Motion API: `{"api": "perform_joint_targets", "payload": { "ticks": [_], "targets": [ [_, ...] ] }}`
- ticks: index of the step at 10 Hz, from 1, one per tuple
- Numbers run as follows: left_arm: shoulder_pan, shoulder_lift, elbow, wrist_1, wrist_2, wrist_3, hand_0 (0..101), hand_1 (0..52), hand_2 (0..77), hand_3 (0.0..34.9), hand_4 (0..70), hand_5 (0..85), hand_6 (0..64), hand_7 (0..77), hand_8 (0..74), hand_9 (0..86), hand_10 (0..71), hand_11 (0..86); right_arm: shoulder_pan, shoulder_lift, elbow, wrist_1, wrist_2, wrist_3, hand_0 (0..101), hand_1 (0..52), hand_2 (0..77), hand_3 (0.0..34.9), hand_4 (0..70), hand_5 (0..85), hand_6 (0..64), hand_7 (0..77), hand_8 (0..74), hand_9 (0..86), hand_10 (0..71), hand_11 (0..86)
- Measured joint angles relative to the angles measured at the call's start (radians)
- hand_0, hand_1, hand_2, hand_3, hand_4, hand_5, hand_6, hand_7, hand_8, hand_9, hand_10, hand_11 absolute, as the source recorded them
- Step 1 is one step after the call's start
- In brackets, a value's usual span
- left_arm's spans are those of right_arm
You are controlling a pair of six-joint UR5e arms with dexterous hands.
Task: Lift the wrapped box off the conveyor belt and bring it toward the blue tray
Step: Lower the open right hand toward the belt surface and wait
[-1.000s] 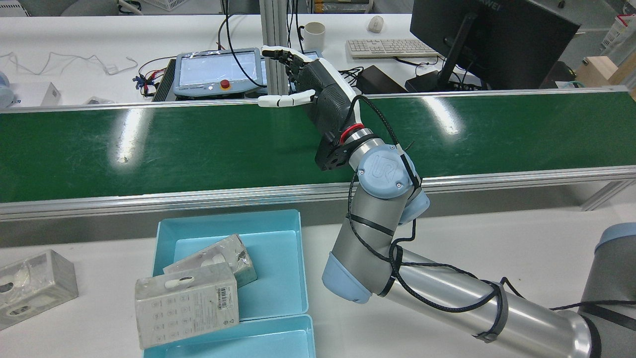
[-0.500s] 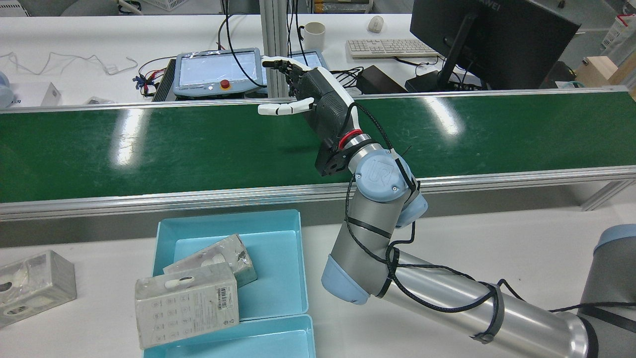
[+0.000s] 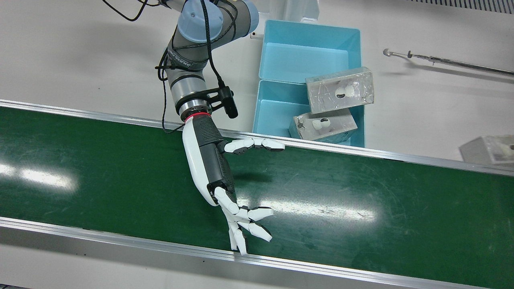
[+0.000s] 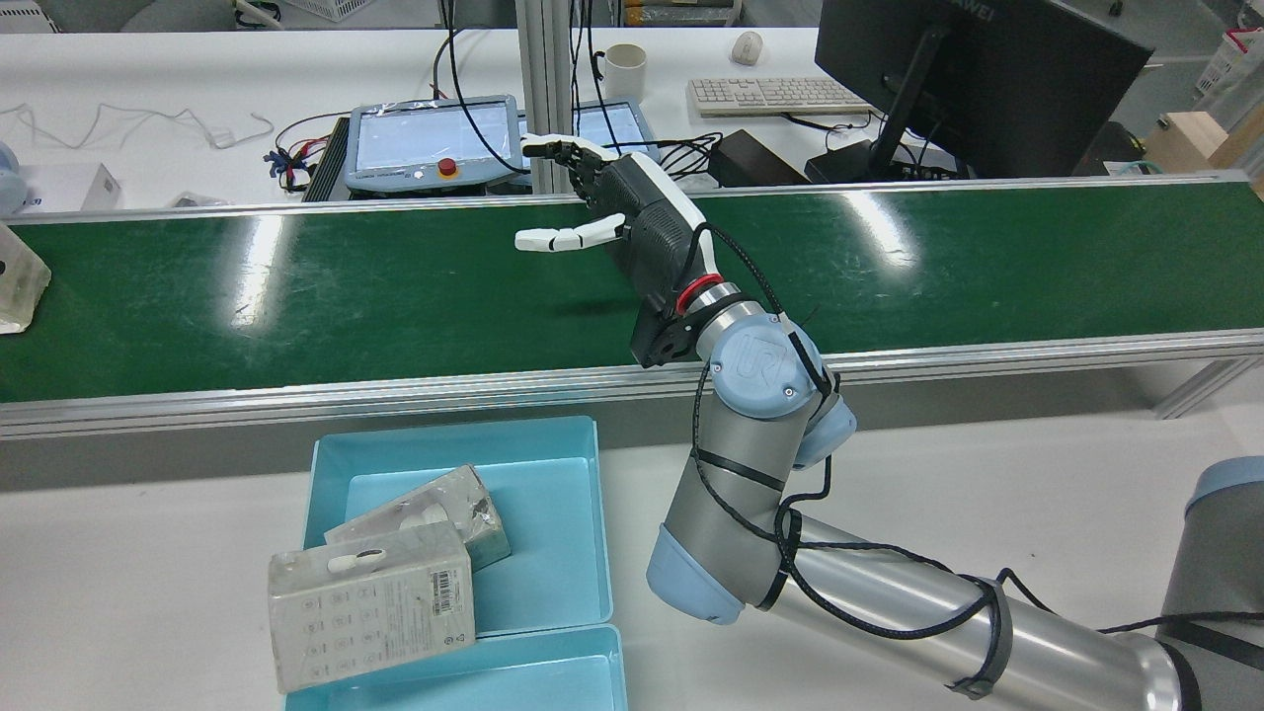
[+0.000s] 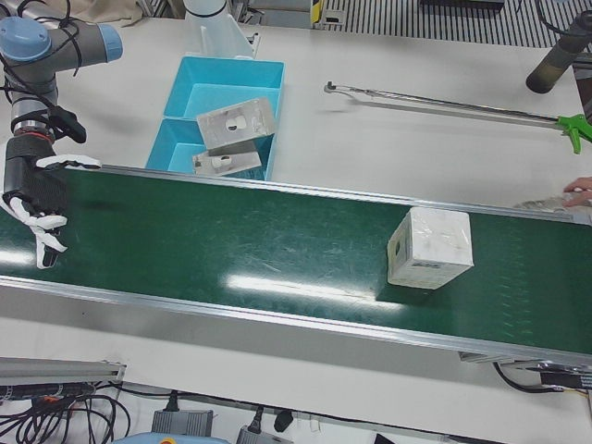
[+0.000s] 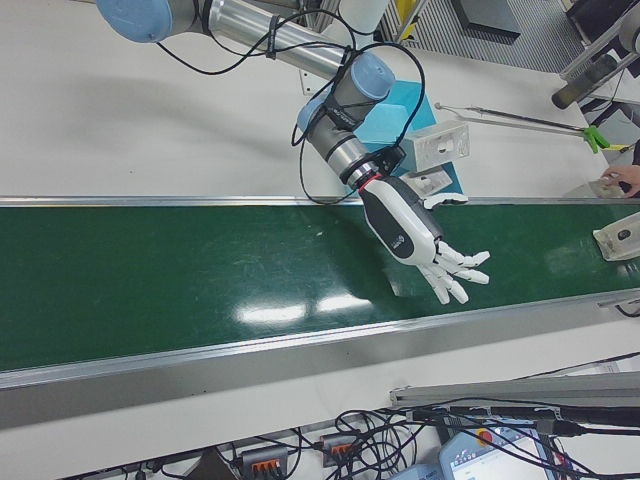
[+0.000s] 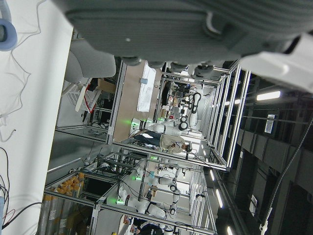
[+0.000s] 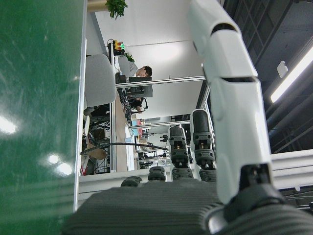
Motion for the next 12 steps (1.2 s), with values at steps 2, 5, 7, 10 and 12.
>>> {"api": "perform_joint_targets", "payload": {
  "ticks": [2, 5, 7, 10, 12],
  "targets": [
    [0.000, 0.000, 0.000, 0.000, 0.000, 0.000, 0, 0.0, 0.5, 0.0, 0.0, 1.1, 0.5, 0.0, 0.5, 0.0, 0.5, 0.5, 0.012, -0.024, 0.054, -0.051, -0.002, 0.004, 52, 19.6, 18.0, 0.4, 18.5, 30.0, 7.6, 10.9, 0.5, 3.8, 0.0, 0.5],
    [0.000, 0.000, 0.000, 0.000, 0.000, 0.000, 0, 0.0, 0.5, 0.0, 0.0, 1.1, 0.5, 0.5, 0.5, 0.5, 0.5, 0.5, 0.047, -0.037, 0.132, -0.175, -0.035, 0.025, 52, 19.6, 18.0, 2.6, 17.5, 29.5, 6.0, 9.8, 1.1, 3.8, 0.0, 0.5],
    [0.000, 0.000, 0.000, 0.000, 0.000, 0.000, 0, 0.0, 0.5, 0.0, 0.0, 1.1, 0.5, 0.0, 0.5, 0.5, 0.5, 0.5, 0.075, -0.042, 0.206, -0.300, -0.070, 0.047, 52, 19.6, 17.5, 2.3, 15.8, 29.5, 6.0, 8.7, 1.1, 3.8, 0.0, 0.5],
    [0.000, 0.000, 0.000, 0.000, 0.000, 0.000, 0, 0.0, 0.5, 0.0, 0.0, 1.1, 0.5, 0.0, 0.5, 0.0, 0.5, 0.5, 0.098, -0.091, 0.246, -0.326, -0.084, 0.057, 51, 16.9, 15.8, 0.0, 13.1, 27.8, 6.0, 7.1, 1.1, 3.3, 0.0, 0.5],
    [0.000, 0.000, 0.000, 0.000, 0.000, 0.000, 0, 0.0, 0.5, 0.0, 0.0, 1.1, 0.5, 0.5, 0.5, 0.0, 0.5, 0.5, 0.093, -0.093, 0.201, -0.242, -0.083, 0.054, 50, 16.9, 15.8, 0.0, 12.0, 26.7, 6.0, 7.1, 0.5, 3.3, 0.0, 1.1]
  ]
}}
